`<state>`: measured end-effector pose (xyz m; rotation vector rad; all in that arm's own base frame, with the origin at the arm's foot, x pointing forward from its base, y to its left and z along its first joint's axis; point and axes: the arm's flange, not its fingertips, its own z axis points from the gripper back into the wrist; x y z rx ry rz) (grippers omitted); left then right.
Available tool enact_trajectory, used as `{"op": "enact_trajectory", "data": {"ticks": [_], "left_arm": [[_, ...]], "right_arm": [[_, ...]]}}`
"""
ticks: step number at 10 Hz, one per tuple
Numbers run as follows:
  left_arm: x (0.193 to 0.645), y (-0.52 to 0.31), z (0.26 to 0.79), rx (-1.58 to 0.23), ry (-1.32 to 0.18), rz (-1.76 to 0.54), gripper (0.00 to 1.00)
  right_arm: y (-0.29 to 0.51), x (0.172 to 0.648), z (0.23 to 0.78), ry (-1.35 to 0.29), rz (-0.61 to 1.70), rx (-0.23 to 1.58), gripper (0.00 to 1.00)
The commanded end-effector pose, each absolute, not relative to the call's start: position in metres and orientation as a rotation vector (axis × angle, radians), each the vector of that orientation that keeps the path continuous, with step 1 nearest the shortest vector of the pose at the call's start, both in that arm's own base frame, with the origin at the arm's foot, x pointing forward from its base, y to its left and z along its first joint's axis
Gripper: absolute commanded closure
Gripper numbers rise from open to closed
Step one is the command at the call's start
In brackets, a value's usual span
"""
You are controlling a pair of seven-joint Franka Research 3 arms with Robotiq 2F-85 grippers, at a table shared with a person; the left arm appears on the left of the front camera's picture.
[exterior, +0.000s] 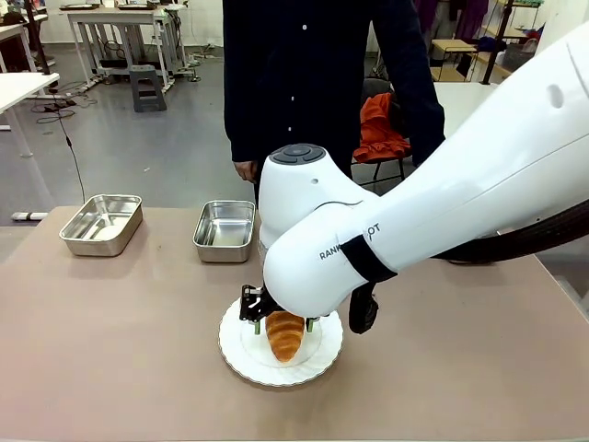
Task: Place the bread in the container.
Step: Place the Butter Roll into the Airtight Container indicated by the human.
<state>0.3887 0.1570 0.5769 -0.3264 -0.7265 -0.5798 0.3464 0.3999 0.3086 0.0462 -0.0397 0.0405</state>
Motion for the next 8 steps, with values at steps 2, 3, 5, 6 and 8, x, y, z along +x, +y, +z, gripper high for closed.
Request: {"op": "enact_trajectory", "data": {"ticks": [2,3,5,6,8], "left_arm": [[0.3884,0.1568,0.5779,-0.322,-0.726,-0.571,0.00],[0.3884,0.1568,0.5779,-0.322,-0.726,-0.571,0.00],[0.3884,0.1568,0.5779,-0.322,-0.726,-0.571,0.00],[0.3884,0.1568,0.5779,-0.322,-0.726,-0.571,0.00],[0.3884,0.1568,0.5779,-0.322,-0.726,-0.571,0.00]], "right_arm": [[0.4144,0.3521,0.2945,-0.086,0.002,0.025,0.00],[0.4131,0.3536,0.2934,-0.089,-0.002,0.017,0.00],[0.4121,0.3538,0.2938,-0.095,-0.021,0.014,0.20],[0.4120,0.3525,0.2957,-0.096,-0.024,0.013,0.34],[0.4079,0.3517,0.3025,-0.105,-0.033,-0.004,0.54]]}}
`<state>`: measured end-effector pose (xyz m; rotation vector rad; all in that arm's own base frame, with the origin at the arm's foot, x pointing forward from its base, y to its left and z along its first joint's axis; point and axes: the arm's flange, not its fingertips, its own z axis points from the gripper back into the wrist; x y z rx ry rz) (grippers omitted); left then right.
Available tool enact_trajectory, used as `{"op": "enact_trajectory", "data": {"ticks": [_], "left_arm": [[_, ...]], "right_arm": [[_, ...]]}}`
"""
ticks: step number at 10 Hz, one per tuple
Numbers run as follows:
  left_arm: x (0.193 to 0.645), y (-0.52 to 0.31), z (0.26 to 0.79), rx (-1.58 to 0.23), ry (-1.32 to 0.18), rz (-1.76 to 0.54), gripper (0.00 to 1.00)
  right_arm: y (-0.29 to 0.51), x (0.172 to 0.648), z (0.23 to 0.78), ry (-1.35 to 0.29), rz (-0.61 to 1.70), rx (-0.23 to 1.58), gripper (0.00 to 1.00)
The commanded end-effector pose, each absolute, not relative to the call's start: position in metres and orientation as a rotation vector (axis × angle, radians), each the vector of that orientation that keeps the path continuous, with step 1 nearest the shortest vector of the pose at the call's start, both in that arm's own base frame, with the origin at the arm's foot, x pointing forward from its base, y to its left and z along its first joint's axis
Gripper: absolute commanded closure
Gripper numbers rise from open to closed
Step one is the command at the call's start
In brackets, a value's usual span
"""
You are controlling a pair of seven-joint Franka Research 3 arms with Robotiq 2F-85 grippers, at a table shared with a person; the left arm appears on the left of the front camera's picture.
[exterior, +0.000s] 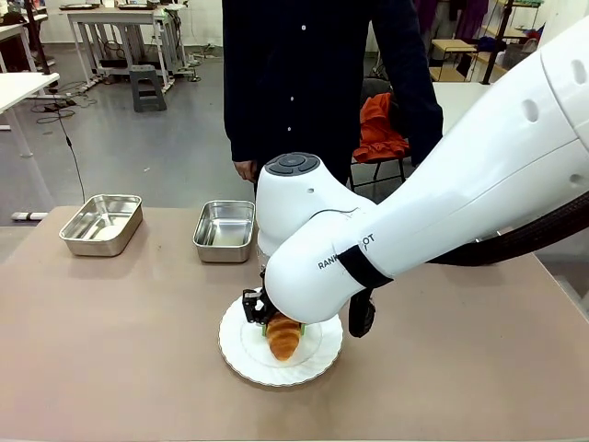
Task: Place the bread in the container.
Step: Place the Butter Roll into the Airtight Container indicated by the human.
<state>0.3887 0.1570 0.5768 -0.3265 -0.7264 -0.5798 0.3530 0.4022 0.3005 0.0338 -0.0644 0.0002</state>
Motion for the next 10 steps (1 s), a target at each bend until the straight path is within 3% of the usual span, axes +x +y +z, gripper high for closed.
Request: {"op": "enact_trajectory", "data": {"ticks": [1,2,6,10], "left_arm": [[0.388,0.157,0.578,-0.322,-0.726,-0.571,0.00],[0.388,0.157,0.578,-0.322,-0.726,-0.571,0.00],[0.388,0.157,0.578,-0.322,-0.726,-0.571,0.00],[0.388,0.157,0.578,-0.322,-0.726,-0.571,0.00]], "right_arm": [[0.405,0.354,0.303,-0.065,-0.096,-0.084,0.60],[0.402,0.353,0.300,-0.064,0.000,0.034,0.60],[0.401,0.353,0.303,-0.060,-0.019,0.014,0.59],[0.325,0.407,0.440,-0.198,-0.064,0.062,0.60]]}}
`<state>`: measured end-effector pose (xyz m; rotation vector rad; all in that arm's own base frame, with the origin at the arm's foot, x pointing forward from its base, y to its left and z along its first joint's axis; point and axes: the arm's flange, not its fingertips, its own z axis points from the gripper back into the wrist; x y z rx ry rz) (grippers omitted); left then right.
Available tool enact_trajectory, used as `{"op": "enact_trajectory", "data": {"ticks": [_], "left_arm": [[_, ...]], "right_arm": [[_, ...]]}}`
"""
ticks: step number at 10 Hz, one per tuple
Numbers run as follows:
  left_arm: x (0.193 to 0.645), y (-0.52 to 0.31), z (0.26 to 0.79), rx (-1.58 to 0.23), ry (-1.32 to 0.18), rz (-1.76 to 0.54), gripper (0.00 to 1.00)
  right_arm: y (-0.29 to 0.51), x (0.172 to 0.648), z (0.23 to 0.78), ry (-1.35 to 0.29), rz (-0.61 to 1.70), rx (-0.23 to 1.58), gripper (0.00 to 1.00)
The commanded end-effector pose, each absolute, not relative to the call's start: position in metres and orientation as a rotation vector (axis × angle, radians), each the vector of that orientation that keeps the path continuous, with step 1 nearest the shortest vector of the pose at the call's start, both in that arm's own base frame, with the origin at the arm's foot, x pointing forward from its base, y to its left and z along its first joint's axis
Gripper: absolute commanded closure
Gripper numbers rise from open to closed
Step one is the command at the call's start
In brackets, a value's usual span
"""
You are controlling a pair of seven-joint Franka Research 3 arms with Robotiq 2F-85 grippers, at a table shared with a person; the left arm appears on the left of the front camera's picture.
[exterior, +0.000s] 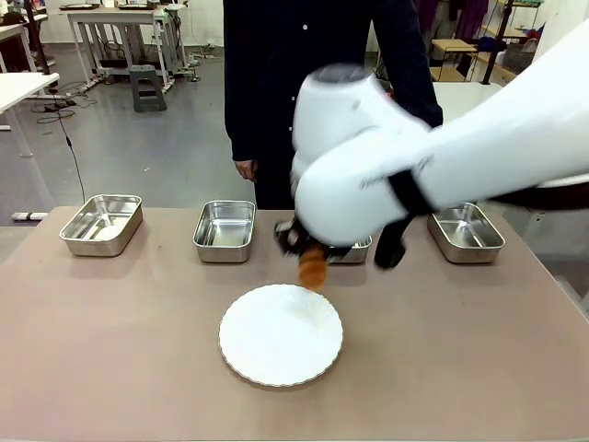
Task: Place the bread in the container.
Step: Place the Butter Roll into the Airtight Container indicated by the human.
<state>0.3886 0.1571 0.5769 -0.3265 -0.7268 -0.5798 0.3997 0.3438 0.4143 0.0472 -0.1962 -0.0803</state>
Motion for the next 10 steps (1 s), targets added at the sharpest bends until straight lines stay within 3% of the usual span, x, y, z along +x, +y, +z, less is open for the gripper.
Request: {"op": "enact_trajectory", "data": {"ticks": [1,5,9,10], "left_arm": [[0.388,0.157,0.578,-0.322,-0.726,-0.571,0.00],[0.388,0.157,0.578,-0.322,-0.726,-0.571,0.00],[0.388,0.157,0.578,-0.322,-0.726,-0.571,0.00],[0.388,0.157,0.578,-0.322,-0.726,-0.571,0.00]], "right_arm": [[0.304,0.417,0.466,-0.207,-0.039,0.061,0.60],[0.194,0.455,0.529,-0.176,0.112,0.046,0.60],[0.127,0.472,0.510,-0.079,0.283,0.039,0.60],[0.141,0.466,0.520,-0.113,0.197,0.022,0.60]]}}
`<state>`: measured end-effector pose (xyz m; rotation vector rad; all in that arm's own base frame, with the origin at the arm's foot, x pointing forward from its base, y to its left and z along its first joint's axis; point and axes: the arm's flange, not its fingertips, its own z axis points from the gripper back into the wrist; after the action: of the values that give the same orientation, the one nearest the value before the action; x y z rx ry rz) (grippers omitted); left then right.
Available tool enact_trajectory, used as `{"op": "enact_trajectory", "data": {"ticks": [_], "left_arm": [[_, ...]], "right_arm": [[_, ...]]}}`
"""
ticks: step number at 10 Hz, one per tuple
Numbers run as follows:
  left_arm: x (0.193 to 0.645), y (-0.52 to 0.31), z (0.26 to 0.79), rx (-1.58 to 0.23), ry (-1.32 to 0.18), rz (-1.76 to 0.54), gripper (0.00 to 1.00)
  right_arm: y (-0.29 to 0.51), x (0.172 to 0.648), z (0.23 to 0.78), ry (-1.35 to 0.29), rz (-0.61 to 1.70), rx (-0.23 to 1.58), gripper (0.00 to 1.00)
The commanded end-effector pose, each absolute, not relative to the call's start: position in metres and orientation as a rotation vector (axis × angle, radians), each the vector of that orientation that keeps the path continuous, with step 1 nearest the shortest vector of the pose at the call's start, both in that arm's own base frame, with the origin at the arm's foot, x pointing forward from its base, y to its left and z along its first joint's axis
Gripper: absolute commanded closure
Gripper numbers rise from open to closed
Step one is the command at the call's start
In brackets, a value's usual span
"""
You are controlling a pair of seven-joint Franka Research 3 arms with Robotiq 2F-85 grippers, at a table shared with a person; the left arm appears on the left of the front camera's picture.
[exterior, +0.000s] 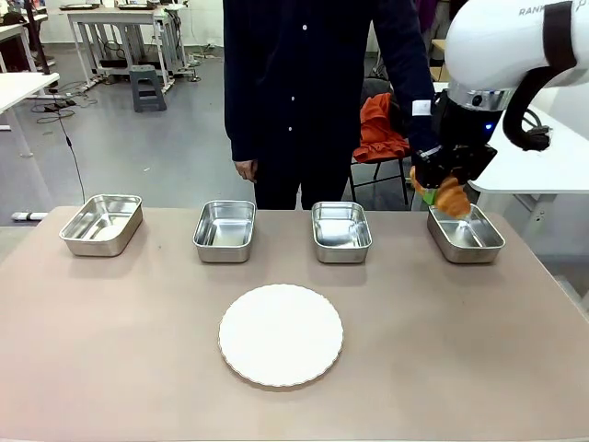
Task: Place the bread in the container.
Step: Place the Butter Roll into the Airtight Container indicated by the human.
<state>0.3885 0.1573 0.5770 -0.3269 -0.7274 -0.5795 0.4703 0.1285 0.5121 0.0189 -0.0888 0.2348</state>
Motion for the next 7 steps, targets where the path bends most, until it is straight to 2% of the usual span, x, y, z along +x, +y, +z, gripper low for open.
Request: {"op": "enact_trajectory", "data": {"ticks": [1,4,7], "left_arm": [[0.388,0.157,0.578,-0.322,-0.726,-0.571,0.00],[0.388,0.157,0.578,-0.322,-0.726,-0.571,0.00],[0.388,0.157,0.578,-0.322,-0.726,-0.571,0.00]], "right_arm": [[0.141,0.466,0.520,-0.113,0.197,0.022,0.60],[0.137,0.468,0.516,-0.097,0.225,0.018,0.60],[0.054,0.524,0.488,-0.121,0.140,0.098,0.60]]}}
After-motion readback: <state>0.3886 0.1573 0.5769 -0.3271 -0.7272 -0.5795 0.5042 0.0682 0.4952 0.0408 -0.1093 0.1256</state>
